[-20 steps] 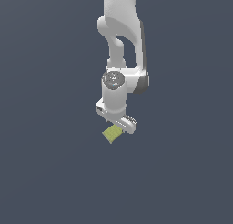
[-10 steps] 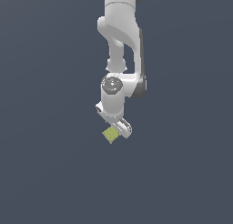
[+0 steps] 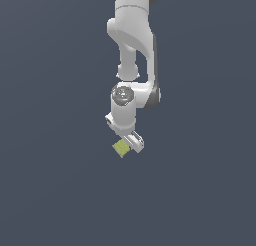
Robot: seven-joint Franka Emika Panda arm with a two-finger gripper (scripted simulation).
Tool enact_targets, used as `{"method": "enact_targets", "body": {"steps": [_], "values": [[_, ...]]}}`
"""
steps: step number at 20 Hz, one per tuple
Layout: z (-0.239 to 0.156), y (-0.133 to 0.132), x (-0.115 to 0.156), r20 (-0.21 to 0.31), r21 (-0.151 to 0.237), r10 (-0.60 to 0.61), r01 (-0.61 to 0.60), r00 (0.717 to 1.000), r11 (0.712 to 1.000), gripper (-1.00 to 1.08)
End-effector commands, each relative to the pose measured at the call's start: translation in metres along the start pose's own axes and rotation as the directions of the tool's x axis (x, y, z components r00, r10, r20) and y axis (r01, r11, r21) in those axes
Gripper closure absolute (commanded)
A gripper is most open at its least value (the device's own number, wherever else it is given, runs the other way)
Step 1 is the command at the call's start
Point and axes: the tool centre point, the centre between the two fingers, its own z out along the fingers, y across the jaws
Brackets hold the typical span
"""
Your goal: Pick up the object and move it to a goal position.
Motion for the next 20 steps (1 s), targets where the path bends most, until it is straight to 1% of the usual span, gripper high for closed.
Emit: {"method": "enact_targets", "body": {"steps": [1,8,13,14,20], "values": [[0.007,0.001,0.0,0.001,-0.001,0.001,-0.001,1.0,1.0,-0.92],[0.04,0.001,-0.001,0.0,-0.001,0.004,-0.004,1.0,1.0,-0.92],[0.046,0.0,0.0,0.0,-0.001,0.004,-0.004,1.0,1.0,-0.92],[0.046,0.0,0.0,0.0,-0.001,0.004,-0.004,1.0,1.0,1.08],[0.046,0.0,0.0,0.0,-0.001,0.004,-0.004,1.0,1.0,1.08]]}}
